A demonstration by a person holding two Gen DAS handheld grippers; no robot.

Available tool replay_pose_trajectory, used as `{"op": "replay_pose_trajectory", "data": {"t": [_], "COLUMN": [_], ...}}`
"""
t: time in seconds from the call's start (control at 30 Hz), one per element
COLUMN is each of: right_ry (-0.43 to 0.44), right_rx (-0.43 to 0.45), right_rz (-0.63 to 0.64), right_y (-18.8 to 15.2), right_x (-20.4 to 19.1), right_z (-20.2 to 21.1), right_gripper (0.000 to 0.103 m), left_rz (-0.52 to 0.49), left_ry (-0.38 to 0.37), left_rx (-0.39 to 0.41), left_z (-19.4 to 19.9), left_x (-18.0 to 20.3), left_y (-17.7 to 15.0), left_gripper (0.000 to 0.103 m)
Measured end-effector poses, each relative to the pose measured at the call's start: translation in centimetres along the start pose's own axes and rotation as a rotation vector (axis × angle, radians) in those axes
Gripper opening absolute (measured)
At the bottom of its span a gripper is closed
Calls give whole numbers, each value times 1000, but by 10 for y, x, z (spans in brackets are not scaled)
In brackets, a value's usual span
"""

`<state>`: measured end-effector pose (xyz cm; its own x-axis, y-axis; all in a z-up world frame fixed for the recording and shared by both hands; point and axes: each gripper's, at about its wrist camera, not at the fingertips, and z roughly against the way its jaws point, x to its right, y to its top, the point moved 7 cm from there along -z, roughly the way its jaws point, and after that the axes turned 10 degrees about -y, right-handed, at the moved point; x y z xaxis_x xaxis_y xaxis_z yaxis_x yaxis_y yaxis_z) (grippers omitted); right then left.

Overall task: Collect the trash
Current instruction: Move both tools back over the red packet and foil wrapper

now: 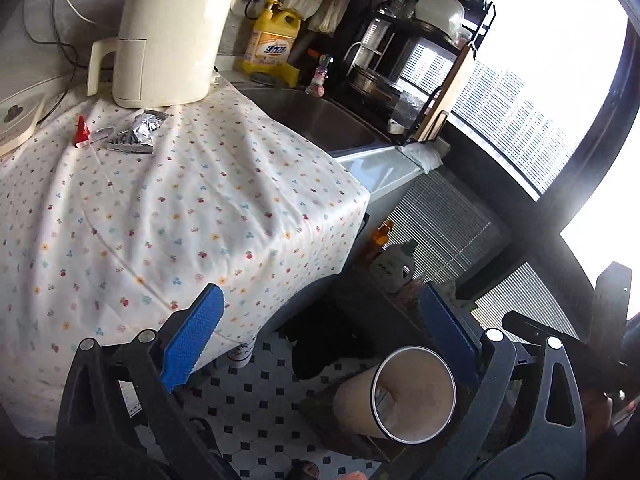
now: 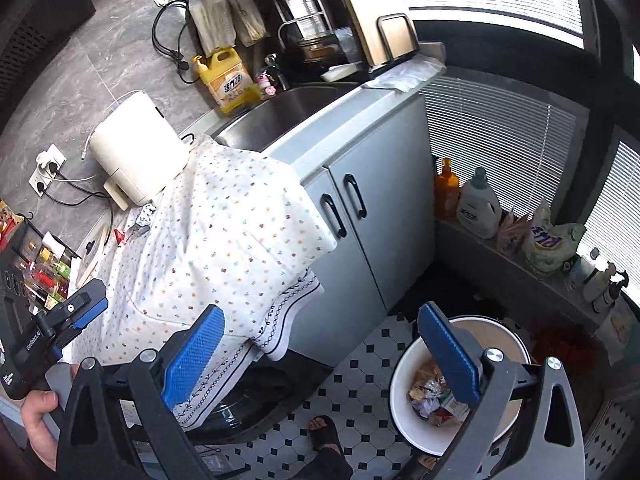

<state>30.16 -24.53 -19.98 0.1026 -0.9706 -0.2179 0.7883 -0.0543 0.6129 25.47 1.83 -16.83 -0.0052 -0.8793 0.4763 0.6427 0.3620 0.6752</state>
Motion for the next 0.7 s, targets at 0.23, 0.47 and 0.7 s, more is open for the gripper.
{"op": "replay_pose_trajectory", "data": {"t": [0.23, 0.47, 0.7], "right_ry": [17, 23, 25], "right_rx": [25, 45, 64], "right_rz": [59, 105, 136], "right_y": [23, 42, 56], "right_x": [-77, -143, -204], "right_z": [-18, -39, -65], "right_gripper": [95, 95, 95], "left_rz": [34, 63, 85], "left_ry": [36, 63, 81], "left_rx": [70, 131, 176], "left_z": [28, 42, 48], "left_x": [-67, -131, -194], "left_y": [40, 77, 110], "left_gripper": [97, 97, 97]}}
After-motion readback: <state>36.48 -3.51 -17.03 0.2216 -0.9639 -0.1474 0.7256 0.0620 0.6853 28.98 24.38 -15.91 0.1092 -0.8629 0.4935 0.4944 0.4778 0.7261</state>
